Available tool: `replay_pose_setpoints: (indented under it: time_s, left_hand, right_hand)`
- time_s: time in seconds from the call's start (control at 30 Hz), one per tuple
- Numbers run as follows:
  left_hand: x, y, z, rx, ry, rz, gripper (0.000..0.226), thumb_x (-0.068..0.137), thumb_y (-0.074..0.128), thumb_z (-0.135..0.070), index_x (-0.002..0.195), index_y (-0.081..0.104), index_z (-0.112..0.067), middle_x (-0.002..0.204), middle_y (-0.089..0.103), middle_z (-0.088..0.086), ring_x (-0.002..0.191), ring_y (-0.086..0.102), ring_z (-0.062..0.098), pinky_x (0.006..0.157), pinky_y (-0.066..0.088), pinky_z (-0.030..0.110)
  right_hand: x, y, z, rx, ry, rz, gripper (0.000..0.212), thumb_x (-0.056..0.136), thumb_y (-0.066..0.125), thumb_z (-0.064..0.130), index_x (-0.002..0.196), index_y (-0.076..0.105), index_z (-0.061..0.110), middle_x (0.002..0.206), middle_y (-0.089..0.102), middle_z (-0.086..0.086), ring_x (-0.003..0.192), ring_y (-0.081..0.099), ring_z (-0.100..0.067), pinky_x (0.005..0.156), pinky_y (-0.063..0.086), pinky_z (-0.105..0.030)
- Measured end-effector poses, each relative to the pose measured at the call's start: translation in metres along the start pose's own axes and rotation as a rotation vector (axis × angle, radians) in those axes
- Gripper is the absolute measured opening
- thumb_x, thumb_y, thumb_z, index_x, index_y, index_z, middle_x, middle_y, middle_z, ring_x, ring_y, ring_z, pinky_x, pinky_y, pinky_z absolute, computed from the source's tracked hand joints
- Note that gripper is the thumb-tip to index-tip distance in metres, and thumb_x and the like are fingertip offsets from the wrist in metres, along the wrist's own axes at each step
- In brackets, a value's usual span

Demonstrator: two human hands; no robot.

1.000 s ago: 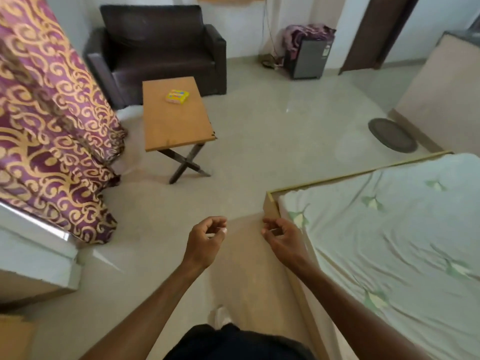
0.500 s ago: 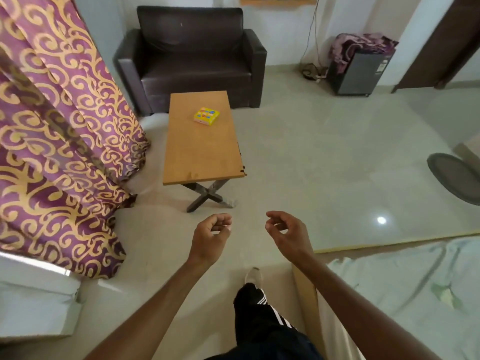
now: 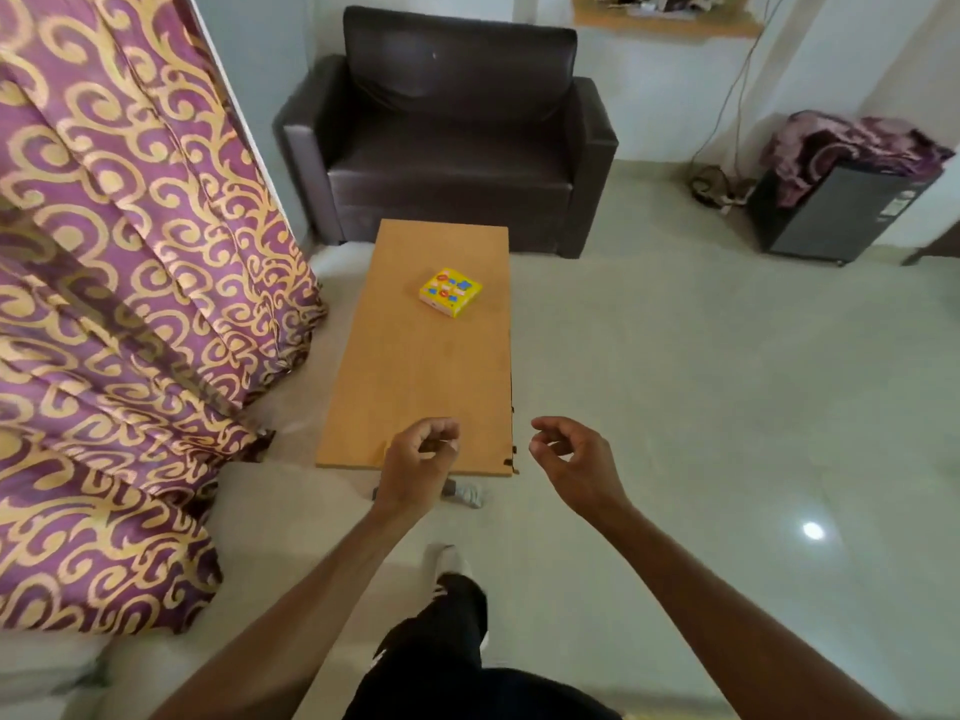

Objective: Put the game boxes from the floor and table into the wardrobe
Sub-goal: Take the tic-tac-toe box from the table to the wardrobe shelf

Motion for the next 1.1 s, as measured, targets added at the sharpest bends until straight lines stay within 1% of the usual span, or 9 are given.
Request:
replay_pose_setpoints:
  time_s: [0.23,0.33,0.4,0.47,0.6,0.7,0.83,0.97,1.1]
  left_hand:
    - [0.172,0.005,0.013,0.043,-0.046,-0.058,0.026,0.086,0.063,-0.004,0.107,0.071,-0.018,0.1,0.072,-0.005,0.087,0.066,0.005,0.074,0.049,0.009]
    - [0.233,0.005,0.016,0.083,-0.064,-0.098,0.026,0.085,0.064,-0.001,0.104,0.071,-0.016,0.096,0.073,-0.002,0.077,0.063,-0.003,0.072,0.046,0.006]
    - [0.271,0.006,0.017,0.093,-0.112,-0.117,0.025,0.084,0.064,0.0,0.103,0.071,-0.015,0.092,0.072,-0.004,0.072,0.061,-0.007,0.069,0.045,0.005]
    - [0.301,0.008,0.018,0.114,-0.14,-0.135,0.025,0.083,0.063,0.0,0.101,0.071,-0.015,0.09,0.07,-0.005,0.07,0.06,-0.005,0.068,0.045,0.008]
    - [0.376,0.013,0.03,0.166,-0.244,-0.139,0.027,0.084,0.06,-0.003,0.101,0.07,-0.021,0.092,0.07,-0.005,0.082,0.065,0.007,0.07,0.045,0.008]
    - [0.442,0.02,0.046,0.21,-0.343,-0.11,0.028,0.082,0.055,-0.009,0.097,0.067,-0.029,0.093,0.068,-0.011,0.085,0.066,0.007,0.071,0.048,0.018]
    - [0.527,0.037,0.078,0.329,-0.476,-0.027,0.033,0.078,0.052,-0.017,0.107,0.066,-0.024,0.101,0.067,-0.006,0.093,0.066,0.016,0.083,0.051,0.028]
    - [0.603,0.056,0.106,0.471,-0.609,0.064,0.045,0.08,0.056,-0.02,0.124,0.059,-0.024,0.128,0.06,0.0,0.119,0.056,0.021,0.1,0.046,0.037]
    - [0.686,0.072,0.148,0.613,-0.663,0.123,0.056,0.083,0.059,-0.022,0.138,0.048,-0.019,0.139,0.048,0.008,0.129,0.046,0.03,0.104,0.041,0.041]
  right_hand:
    - [0.185,0.019,-0.002,-0.075,0.02,0.124,0.023,0.085,0.066,0.021,0.108,0.068,0.022,0.084,0.07,0.012,0.078,0.065,-0.001,0.07,0.047,-0.008]
    - [0.249,0.027,0.002,-0.09,0.029,0.163,0.023,0.083,0.066,0.02,0.106,0.068,0.022,0.083,0.069,0.012,0.074,0.065,-0.002,0.068,0.047,-0.009]
    - [0.294,0.033,0.003,-0.103,0.043,0.201,0.023,0.083,0.066,0.02,0.106,0.068,0.022,0.083,0.069,0.011,0.074,0.066,-0.004,0.07,0.048,-0.014]
    - [0.334,0.04,0.005,-0.123,0.046,0.231,0.023,0.082,0.066,0.021,0.106,0.068,0.022,0.084,0.068,0.01,0.074,0.066,-0.005,0.072,0.051,-0.02]
    - [0.428,0.065,-0.005,-0.151,0.082,0.328,0.025,0.08,0.066,0.023,0.105,0.069,0.024,0.083,0.068,0.01,0.076,0.066,-0.008,0.078,0.055,-0.031]
    - [0.505,0.093,-0.024,-0.17,0.123,0.4,0.026,0.079,0.066,0.023,0.105,0.069,0.024,0.082,0.068,0.01,0.078,0.065,-0.01,0.082,0.054,-0.033]
    - [0.595,0.134,-0.064,-0.22,0.211,0.504,0.034,0.079,0.064,0.022,0.112,0.065,0.023,0.086,0.068,0.007,0.086,0.063,-0.013,0.086,0.052,-0.033]
    - [0.657,0.172,-0.105,-0.28,0.27,0.679,0.056,0.08,0.064,0.022,0.134,0.05,0.026,0.109,0.065,-0.003,0.104,0.06,-0.02,0.084,0.043,-0.027]
    - [0.706,0.216,-0.16,-0.351,0.272,0.837,0.076,0.081,0.063,0.022,0.148,0.028,0.032,0.124,0.056,-0.014,0.116,0.055,-0.03,0.091,0.043,-0.033]
Point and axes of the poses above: each hand's wrist, its own x-axis towards the middle knuckle, its own y-axis out of the palm, z = x × y, the point moved 1 cm from there along x, towards the middle knuckle
